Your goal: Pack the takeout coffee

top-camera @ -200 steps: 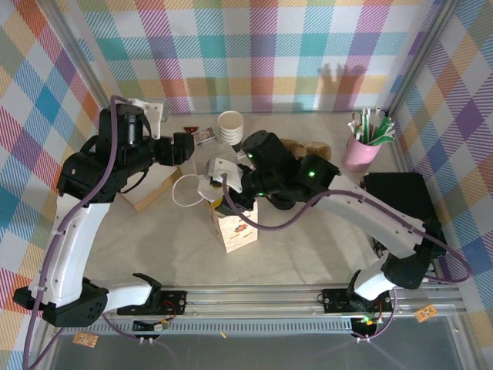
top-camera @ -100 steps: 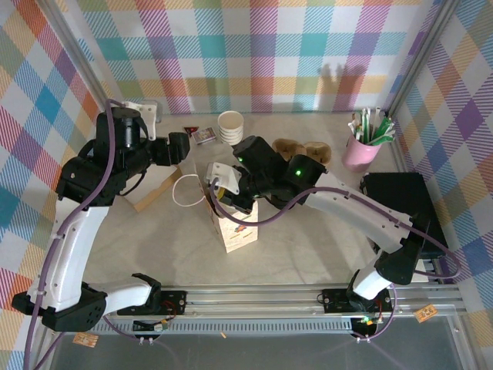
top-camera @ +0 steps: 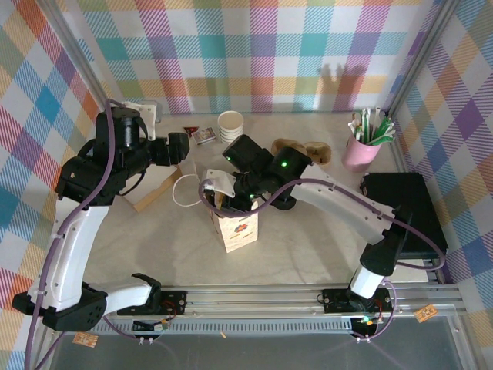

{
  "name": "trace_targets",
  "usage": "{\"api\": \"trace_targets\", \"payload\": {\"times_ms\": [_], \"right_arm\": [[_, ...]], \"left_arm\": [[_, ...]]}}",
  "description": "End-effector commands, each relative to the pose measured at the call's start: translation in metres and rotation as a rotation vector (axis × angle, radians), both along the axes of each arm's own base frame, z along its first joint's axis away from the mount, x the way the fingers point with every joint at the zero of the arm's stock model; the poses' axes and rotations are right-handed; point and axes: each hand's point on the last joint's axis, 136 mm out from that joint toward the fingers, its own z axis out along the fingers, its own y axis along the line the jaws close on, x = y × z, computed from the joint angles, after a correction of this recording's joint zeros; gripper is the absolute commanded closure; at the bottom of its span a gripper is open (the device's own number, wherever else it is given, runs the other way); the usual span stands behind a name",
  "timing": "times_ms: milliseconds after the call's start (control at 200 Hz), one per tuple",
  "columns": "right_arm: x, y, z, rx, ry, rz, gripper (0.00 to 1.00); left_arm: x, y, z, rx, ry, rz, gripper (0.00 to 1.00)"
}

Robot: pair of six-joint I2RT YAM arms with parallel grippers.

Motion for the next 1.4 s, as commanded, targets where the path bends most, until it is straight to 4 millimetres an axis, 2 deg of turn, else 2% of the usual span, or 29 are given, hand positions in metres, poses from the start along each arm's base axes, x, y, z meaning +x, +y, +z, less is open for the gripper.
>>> {"api": "trace_targets", "payload": {"times_ms": [0, 120, 280, 405, 555, 670, 740, 855, 960, 1040, 1110, 1245, 1350, 1395], "right_arm": [[-0.007, -0.003, 0.018, 0.035, 0.01, 0.023, 0.61], [-0.004, -0.004, 0.035, 0.077, -0.019, 0.001, 0.42], [-0.002, -0.013, 0.054, 0.118, -0.04, -0.034, 0.19], [-0.001, -0.023, 0.071, 0.166, -0.044, -0.064, 0.08], [0.007, -0.039, 0.103, 0.293, -0.068, -0.129, 0.02], [0.023, -0.056, 0.133, 0.425, -0.104, -0.225, 0.0], [0.034, -0.073, 0.152, 0.51, -0.119, -0.297, 0.01], [0.052, -0.103, 0.167, 0.609, -0.103, -0.405, 0.01], [0.068, -0.128, 0.164, 0.634, -0.071, -0.512, 0.01], [0.067, -0.135, 0.159, 0.627, -0.039, -0.512, 0.02], [0.056, -0.128, 0.155, 0.591, -0.004, -0.416, 0.1], [0.041, -0.11, 0.132, 0.439, 0.155, -0.327, 0.24], [0.034, -0.098, 0.115, 0.357, 0.168, -0.292, 0.25], [0.038, -0.098, 0.11, 0.345, 0.168, -0.311, 0.24]], "left_arm": [[0.001, 0.003, 0.007, 0.012, -0.021, -0.002, 0.18], [0.003, 0.012, 0.011, 0.032, -0.042, 0.043, 0.16], [0.002, 0.037, 0.022, 0.06, -0.117, 0.171, 0.15], [-0.003, 0.062, 0.028, 0.087, -0.191, 0.294, 0.14], [-0.013, 0.09, 0.027, 0.129, -0.252, 0.427, 0.14], [-0.021, 0.109, 0.021, 0.164, -0.276, 0.518, 0.14], [-0.023, 0.114, 0.018, 0.175, -0.284, 0.547, 0.14], [-0.021, 0.114, 0.013, 0.188, -0.279, 0.541, 0.14], [-0.019, 0.113, 0.006, 0.196, -0.261, 0.54, 0.14], [-0.017, 0.109, 0.002, 0.183, -0.257, 0.519, 0.15], [-0.015, 0.103, -0.001, 0.173, -0.25, 0.485, 0.16], [-0.012, 0.101, -0.007, 0.174, -0.225, 0.481, 0.16], [-0.012, 0.101, -0.009, 0.176, -0.218, 0.482, 0.16], [-0.012, 0.102, -0.013, 0.188, -0.204, 0.488, 0.16]]}}
